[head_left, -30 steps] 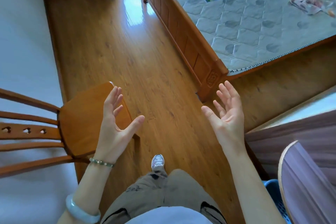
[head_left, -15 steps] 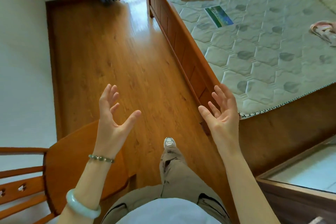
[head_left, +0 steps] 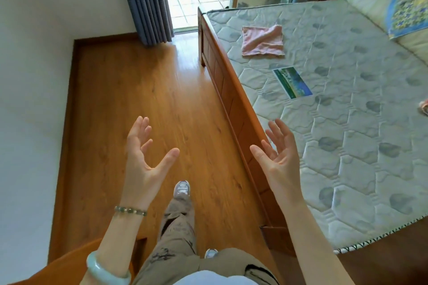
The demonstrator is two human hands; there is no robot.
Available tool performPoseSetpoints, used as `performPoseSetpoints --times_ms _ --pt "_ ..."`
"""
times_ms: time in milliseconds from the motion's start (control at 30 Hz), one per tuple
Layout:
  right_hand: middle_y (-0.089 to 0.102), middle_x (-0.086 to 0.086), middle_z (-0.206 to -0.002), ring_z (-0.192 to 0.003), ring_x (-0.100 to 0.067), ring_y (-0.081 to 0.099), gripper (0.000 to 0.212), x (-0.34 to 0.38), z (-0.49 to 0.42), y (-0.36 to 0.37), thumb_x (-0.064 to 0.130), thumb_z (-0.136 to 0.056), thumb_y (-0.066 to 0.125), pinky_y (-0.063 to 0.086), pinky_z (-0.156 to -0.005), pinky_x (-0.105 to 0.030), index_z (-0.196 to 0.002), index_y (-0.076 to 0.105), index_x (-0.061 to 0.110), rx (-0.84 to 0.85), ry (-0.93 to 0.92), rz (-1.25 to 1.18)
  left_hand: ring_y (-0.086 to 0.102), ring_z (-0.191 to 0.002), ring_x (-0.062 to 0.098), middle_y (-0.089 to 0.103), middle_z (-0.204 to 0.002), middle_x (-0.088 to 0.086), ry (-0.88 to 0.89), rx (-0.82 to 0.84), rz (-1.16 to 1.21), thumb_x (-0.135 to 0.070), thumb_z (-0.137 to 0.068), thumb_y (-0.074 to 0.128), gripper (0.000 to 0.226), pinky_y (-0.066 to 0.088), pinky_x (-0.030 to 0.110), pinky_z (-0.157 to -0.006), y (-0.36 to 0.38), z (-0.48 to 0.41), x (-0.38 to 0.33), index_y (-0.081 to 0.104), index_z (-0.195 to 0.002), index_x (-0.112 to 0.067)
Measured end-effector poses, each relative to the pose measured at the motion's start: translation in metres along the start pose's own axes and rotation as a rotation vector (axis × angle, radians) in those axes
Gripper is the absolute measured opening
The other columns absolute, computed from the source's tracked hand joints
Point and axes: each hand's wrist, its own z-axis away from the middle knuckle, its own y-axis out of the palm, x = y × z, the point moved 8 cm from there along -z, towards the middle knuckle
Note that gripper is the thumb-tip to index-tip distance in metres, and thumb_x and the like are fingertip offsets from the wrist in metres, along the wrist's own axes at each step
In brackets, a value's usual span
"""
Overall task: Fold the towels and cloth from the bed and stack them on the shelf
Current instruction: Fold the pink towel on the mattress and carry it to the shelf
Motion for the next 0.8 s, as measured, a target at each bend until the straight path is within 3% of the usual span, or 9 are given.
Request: performPoseSetpoints --times_ms 167,267,500,633,800 --pt "0.047 0.009 -0.141 -0.127 -0.004 0.047 0.073 -0.007 -0.107 0.037 0.011 -0.08 0.074 0.044 -0.105 -0.029 -0.139 0.036 0.029 -0.071 -0.003 0.013 0.034 -0.132 -0.009 0.031 -0.143 -0.028 0.035 0.052 0.039 -0.044 -0.073 0.07 0.085 0.032 0.014 -0.105 0.022 -0.122 0.023 0.022 -0.143 -0.037" --pt "0.046 0.007 -0.141 -0.127 -0.003 0.047 0.071 -0.003 -0.172 0.065 0.009 -0.081 0.072 0.043 -0.105 -0.027 -0.14 0.036 0.027 -0.121 0.006 -0.003 0.036 -0.132 -0.005 0.03 -0.14 -0.031 0.051 0.095 0.056 -0.053 -0.069 0.069 0.086 0.034 0.017 -0.105 0.027 -0.203 0.033 0.023 -0.141 -0.04" --pt "0.047 0.003 -0.141 -0.128 -0.007 0.047 0.069 0.012 -0.307 0.127 0.006 -0.082 0.07 0.043 -0.105 -0.03 -0.139 0.037 0.025 -0.177 0.022 -0.051 0.038 -0.133 0.002 0.032 -0.146 -0.017 0.045 0.129 0.024 -0.042 -0.071 0.07 0.085 0.036 0.025 -0.107 0.037 -0.363 0.047 0.025 -0.143 -0.033" --pt "0.047 0.003 -0.141 -0.128 -0.006 0.047 0.069 0.008 -0.374 0.148 0.006 -0.082 0.07 0.044 -0.106 -0.033 -0.138 0.037 0.027 -0.195 0.036 -0.056 0.038 -0.133 0.004 0.033 -0.146 -0.014 0.047 0.135 0.048 -0.039 -0.072 0.07 0.08 0.035 0.025 -0.108 0.05 -0.431 0.054 0.025 -0.137 -0.039" --pt "0.047 0.004 -0.14 -0.127 -0.004 0.047 0.068 -0.008 -0.467 0.173 0.005 -0.083 0.068 0.044 -0.103 -0.025 -0.14 0.036 0.025 -0.198 0.058 -0.081 0.038 -0.133 0.005 0.032 -0.145 -0.015 0.029 0.149 0.034 -0.039 -0.071 0.07 0.082 0.036 0.027 -0.108 0.078 -0.518 0.076 0.025 -0.141 -0.034"
